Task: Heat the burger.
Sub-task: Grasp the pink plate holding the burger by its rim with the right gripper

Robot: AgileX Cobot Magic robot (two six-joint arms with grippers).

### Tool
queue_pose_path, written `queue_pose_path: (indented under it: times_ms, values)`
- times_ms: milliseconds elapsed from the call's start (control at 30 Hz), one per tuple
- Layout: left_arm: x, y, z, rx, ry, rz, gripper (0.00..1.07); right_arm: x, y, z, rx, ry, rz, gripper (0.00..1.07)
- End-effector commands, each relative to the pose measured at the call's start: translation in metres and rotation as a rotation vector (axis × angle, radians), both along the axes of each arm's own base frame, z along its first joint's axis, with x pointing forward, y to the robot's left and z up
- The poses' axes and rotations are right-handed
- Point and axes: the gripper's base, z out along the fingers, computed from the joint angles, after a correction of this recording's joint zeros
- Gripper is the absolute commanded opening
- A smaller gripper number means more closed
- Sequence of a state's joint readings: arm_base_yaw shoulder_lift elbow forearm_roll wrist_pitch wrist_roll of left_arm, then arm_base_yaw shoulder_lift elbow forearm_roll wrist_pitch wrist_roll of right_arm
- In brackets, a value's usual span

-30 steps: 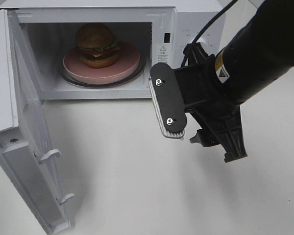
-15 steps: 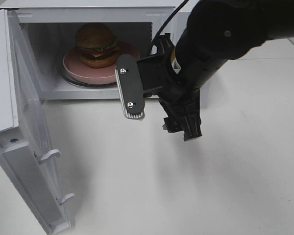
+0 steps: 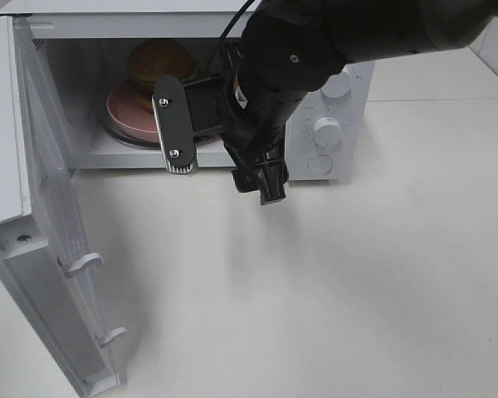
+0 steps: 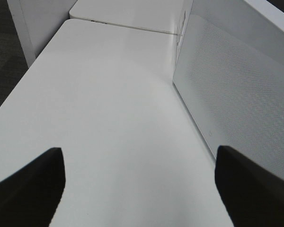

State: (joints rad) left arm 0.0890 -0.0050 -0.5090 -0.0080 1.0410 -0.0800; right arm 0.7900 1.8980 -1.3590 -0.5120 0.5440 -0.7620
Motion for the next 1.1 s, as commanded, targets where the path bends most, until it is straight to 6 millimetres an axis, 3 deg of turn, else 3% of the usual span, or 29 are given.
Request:
queue_pose_path:
  times_ms: [33, 333, 833, 1100]
  values:
    - [-0.002, 0.0, -0.001, -0.005, -0.02, 0.003, 0.82, 0.011, 0.013, -0.002, 0.023, -0.026, 0.012, 0.8]
    - [-0.002, 0.0, -0.001, -0.005, -0.02, 0.003, 0.82, 0.03, 0.03, -0.007, 0.028, -0.059, 0.021, 0.78]
    - [-0.002, 0.0, -0.001, -0.005, -0.02, 0.003, 0.82, 0.06, 0.061, -0.035, 0.066, -0.08, 0.031, 0.76]
    - [-0.002, 0.0, -0.001, -0.005, -0.02, 0.003, 0.82, 0.077, 0.062, -0.045, 0.081, -0.09, 0.013, 0.76]
